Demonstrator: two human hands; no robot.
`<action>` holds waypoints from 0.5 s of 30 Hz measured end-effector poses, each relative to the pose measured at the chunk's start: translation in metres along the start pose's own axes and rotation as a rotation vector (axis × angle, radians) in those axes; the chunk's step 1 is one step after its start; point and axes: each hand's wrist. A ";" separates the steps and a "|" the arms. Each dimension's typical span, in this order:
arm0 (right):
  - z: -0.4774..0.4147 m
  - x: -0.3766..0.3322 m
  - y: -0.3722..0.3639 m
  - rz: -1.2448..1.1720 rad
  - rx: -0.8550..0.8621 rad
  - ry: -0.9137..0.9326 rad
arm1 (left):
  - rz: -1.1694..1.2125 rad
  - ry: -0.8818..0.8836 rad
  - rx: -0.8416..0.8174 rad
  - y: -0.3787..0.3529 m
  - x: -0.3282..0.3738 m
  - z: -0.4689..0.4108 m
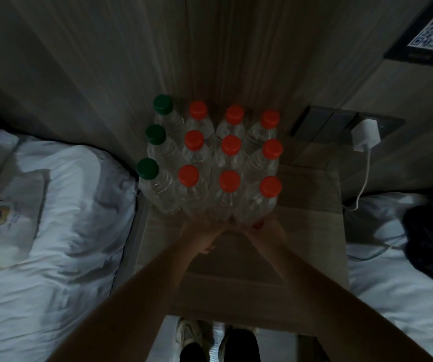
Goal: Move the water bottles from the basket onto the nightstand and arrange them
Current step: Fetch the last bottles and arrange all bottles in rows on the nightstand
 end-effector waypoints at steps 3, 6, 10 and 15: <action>0.012 -0.005 -0.004 -0.060 0.152 -0.007 | 0.008 -0.170 0.228 0.030 -0.032 -0.002; 0.028 -0.017 -0.020 -0.231 0.264 0.031 | -0.072 -0.352 0.498 0.052 -0.037 -0.007; 0.036 -0.036 -0.038 -0.396 0.338 0.052 | 0.196 -0.545 0.459 0.048 -0.024 -0.008; 0.030 -0.042 -0.041 -0.401 0.364 0.035 | 0.168 -0.409 0.462 0.040 -0.026 -0.017</action>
Point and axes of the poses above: each hand's wrist, its own z-axis away from the middle knuckle, its own y-axis out of the back of the hand, x = y × z, and after that the axes turned 8 degrees about z, right-handed
